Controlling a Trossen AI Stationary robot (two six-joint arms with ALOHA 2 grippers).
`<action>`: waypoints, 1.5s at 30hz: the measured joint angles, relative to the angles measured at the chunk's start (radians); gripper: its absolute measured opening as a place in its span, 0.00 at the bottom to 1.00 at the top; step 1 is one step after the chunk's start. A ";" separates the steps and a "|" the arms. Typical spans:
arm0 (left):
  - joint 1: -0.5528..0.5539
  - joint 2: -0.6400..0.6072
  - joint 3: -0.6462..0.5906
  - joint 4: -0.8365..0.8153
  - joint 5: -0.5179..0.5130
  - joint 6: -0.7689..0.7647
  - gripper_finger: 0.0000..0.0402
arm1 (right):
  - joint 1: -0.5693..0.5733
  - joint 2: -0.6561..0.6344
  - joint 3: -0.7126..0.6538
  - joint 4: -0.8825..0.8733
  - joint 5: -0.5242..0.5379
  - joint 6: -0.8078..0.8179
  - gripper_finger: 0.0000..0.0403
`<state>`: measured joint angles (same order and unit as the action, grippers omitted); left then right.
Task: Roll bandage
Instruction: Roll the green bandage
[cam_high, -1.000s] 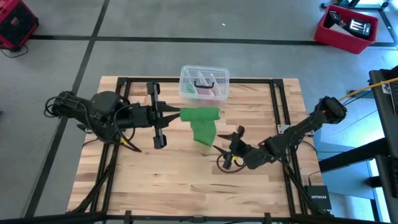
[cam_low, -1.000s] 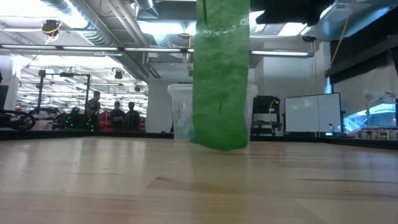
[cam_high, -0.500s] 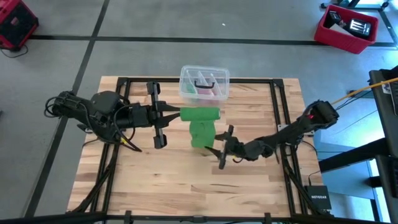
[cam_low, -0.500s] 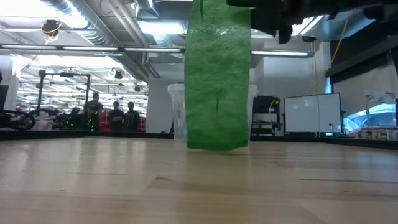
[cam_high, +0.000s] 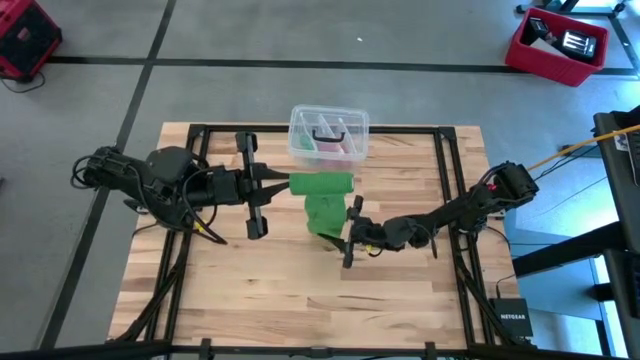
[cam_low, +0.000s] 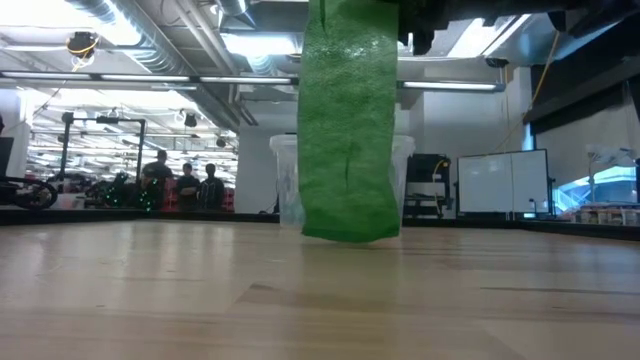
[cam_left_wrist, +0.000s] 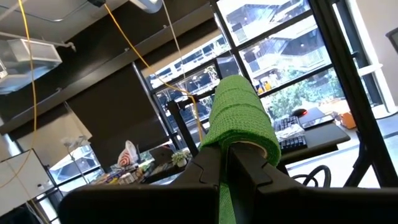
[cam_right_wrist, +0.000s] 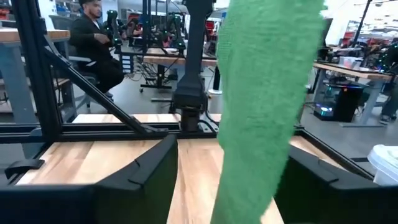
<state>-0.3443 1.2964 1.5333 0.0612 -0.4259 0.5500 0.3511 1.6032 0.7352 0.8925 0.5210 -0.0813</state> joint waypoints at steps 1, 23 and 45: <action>0.000 0.000 0.000 0.000 0.000 0.000 0.00 | 0.000 0.000 0.000 -0.001 0.000 -0.003 0.56; -0.025 -0.066 0.000 -0.077 -0.006 -0.098 0.00 | 0.260 -0.063 0.000 -0.134 0.197 -0.151 0.01; 0.136 -0.074 -0.017 -0.110 -0.273 0.131 0.00 | 0.440 -0.070 0.200 -0.372 0.205 -0.122 0.00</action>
<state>-0.2083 1.2228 1.5168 -0.0490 -0.6992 0.6815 0.7913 1.5330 0.9351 0.5208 0.7259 -0.2030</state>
